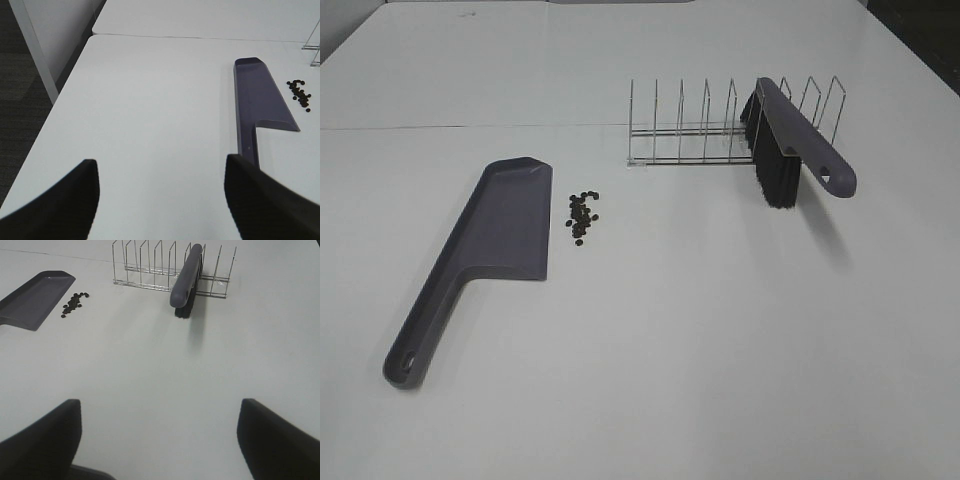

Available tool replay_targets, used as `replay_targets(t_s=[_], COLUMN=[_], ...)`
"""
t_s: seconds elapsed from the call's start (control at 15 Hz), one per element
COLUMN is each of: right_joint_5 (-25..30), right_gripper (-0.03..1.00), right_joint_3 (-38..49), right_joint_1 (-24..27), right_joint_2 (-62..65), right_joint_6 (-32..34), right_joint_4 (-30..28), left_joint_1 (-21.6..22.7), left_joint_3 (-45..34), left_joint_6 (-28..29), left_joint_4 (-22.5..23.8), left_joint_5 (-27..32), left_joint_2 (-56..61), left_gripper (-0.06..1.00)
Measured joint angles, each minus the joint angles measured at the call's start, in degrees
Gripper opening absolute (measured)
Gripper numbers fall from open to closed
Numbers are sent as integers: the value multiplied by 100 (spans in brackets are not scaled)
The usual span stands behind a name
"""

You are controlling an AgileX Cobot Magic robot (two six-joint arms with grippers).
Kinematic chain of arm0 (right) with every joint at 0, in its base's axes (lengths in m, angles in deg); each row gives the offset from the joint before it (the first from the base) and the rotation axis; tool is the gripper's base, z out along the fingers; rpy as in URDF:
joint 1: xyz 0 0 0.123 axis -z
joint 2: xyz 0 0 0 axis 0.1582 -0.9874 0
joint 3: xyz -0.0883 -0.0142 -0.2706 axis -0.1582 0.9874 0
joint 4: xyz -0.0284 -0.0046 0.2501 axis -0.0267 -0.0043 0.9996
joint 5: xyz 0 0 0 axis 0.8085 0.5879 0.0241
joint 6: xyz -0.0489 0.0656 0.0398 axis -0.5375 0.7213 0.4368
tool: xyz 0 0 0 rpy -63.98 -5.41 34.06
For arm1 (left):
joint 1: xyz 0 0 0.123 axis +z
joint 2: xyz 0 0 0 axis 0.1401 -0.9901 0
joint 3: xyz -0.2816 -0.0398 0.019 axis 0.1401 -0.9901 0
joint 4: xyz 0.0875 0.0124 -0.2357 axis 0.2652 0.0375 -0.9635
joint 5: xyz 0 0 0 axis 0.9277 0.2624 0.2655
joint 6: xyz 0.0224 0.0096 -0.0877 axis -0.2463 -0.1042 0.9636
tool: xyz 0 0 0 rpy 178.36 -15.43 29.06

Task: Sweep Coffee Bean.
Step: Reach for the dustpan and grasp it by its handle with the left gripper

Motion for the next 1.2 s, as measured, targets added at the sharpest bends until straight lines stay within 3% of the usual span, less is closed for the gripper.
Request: replay_targets(t_s=[1.2], right_joint_5=[0], right_gripper=[75], right_joint_3=[0], right_joint_1=[0], right_joint_2=[0], right_joint_6=[0], right_joint_4=[0], left_joint_1=[0], left_joint_3=[0], left_joint_6=[0], left_joint_4=[0], left_joint_5=[0], left_joint_2=[0], left_gripper=[67])
